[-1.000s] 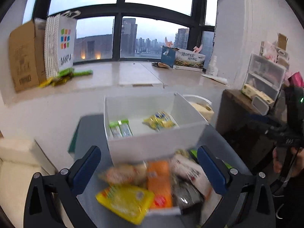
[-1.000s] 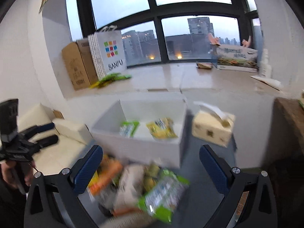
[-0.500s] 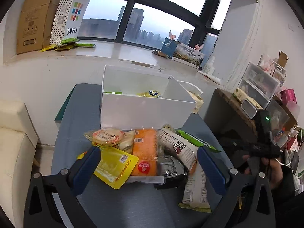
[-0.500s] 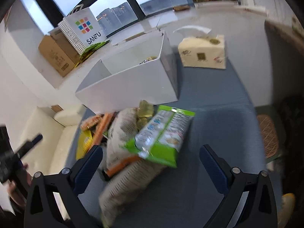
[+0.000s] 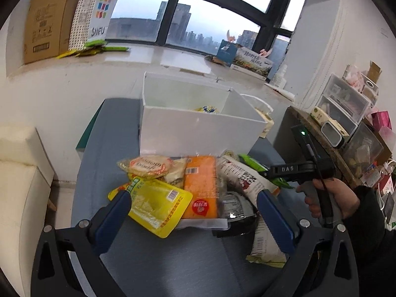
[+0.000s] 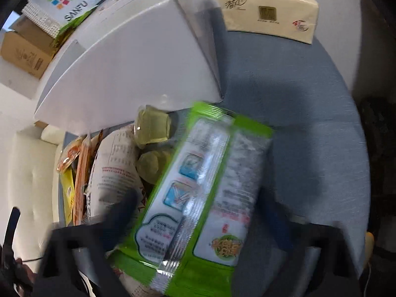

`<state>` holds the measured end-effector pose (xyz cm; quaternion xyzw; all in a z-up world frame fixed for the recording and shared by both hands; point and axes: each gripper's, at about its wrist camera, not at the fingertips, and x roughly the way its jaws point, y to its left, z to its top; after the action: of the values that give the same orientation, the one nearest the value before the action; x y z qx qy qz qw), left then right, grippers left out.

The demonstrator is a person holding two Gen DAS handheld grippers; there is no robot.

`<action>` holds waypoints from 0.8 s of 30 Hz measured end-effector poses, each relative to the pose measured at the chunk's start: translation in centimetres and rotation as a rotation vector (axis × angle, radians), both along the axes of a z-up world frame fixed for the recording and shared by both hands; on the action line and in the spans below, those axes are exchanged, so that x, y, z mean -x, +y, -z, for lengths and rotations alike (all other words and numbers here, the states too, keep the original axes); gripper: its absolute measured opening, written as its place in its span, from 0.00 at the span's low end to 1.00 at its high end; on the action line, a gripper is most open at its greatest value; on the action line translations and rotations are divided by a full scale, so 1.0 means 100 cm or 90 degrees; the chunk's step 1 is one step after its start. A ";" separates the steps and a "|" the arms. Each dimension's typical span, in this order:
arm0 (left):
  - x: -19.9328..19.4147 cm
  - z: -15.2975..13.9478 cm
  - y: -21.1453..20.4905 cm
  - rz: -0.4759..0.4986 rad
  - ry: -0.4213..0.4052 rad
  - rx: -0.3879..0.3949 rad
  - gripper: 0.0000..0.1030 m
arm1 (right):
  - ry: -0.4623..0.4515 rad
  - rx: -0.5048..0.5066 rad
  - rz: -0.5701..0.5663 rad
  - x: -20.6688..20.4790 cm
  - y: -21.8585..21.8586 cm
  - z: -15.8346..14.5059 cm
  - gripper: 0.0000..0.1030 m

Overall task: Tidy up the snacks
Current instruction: 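Place the noodle packet in the box with the right gripper while the left drops a bread roll in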

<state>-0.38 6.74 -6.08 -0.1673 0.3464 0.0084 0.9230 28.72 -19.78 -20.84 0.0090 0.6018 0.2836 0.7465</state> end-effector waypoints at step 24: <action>-0.145 0.080 0.068 0.127 0.171 -0.049 1.00 | -0.218 -0.231 -0.031 0.088 -0.080 -0.112 0.67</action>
<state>14.11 13.49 -14.05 -0.0938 0.4808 -0.0475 0.8705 19.92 -27.83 -9.61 0.0803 0.4060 0.4028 0.8164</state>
